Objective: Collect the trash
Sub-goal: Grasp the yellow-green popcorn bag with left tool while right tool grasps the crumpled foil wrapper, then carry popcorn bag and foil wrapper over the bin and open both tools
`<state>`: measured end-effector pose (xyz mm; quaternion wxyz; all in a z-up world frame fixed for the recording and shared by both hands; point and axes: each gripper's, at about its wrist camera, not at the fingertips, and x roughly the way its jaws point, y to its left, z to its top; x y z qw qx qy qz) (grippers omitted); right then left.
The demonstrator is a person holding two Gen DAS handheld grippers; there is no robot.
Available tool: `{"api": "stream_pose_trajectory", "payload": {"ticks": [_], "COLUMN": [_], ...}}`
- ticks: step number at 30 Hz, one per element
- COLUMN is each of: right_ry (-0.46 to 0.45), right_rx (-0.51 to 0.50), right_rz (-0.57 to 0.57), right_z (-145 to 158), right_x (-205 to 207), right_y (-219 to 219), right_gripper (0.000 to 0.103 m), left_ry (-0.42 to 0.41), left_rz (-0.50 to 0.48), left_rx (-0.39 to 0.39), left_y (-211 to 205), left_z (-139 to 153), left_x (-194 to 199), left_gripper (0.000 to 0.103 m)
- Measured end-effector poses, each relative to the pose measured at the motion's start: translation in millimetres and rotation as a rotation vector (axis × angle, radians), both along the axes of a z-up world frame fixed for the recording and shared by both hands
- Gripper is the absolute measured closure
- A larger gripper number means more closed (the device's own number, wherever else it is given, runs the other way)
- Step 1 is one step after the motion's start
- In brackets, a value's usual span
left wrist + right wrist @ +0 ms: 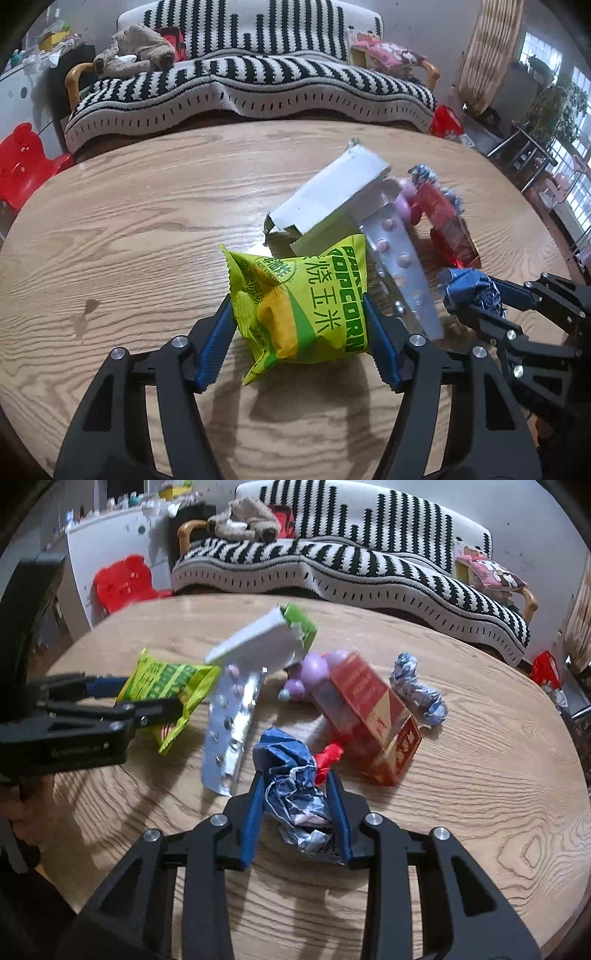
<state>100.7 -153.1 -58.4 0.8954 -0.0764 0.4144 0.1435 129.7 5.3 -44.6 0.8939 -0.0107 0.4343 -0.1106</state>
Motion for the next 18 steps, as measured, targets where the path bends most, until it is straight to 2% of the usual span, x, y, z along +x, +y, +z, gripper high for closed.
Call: {"api": "stream_pose_trajectory", "payload": {"ticks": [11,18], "right_ry": [-0.030,-0.053], "right_rx": [0.043,0.204], "right_rz": [-0.016,-0.047], "right_z": [17.9,49.5], "right_x": [-9.6,-18.9], "right_y": [-10.1,-41.7], "right_gripper": [0.070,0.070], "left_ry": [-0.027,-0.053], "left_rz": [0.020,0.017], "left_rx": [0.006,-0.029], "left_y": [1.2,-5.2], "left_z": [13.4,28.7], "left_x": [-10.0,-16.2], "left_gripper": [0.038,0.038]}}
